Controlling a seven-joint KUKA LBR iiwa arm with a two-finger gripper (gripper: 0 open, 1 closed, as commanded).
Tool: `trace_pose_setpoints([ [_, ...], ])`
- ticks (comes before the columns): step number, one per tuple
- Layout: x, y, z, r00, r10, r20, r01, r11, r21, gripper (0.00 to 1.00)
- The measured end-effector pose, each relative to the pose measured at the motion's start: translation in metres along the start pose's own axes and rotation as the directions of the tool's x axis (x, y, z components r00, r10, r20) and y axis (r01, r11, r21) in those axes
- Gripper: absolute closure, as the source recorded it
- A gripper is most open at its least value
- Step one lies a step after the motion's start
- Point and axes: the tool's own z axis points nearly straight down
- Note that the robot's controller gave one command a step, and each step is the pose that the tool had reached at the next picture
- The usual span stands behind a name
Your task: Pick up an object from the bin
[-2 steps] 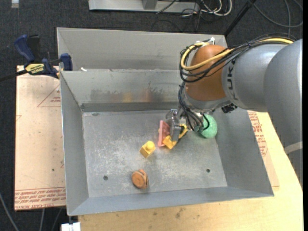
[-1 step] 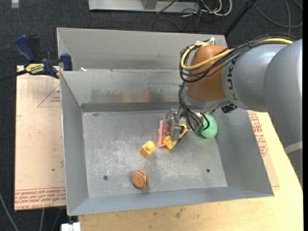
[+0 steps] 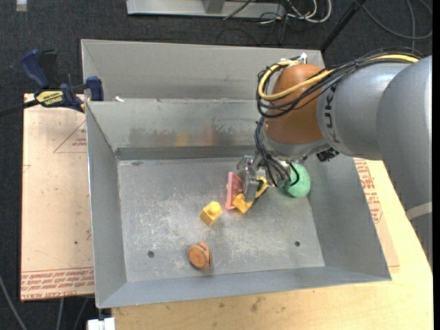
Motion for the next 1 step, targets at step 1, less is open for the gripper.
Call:
trace_pose_setpoints([
  [1,0.0000,0.0000,0.0000,1.000,0.000,0.000,0.000,1.000,0.000,1.00],
])
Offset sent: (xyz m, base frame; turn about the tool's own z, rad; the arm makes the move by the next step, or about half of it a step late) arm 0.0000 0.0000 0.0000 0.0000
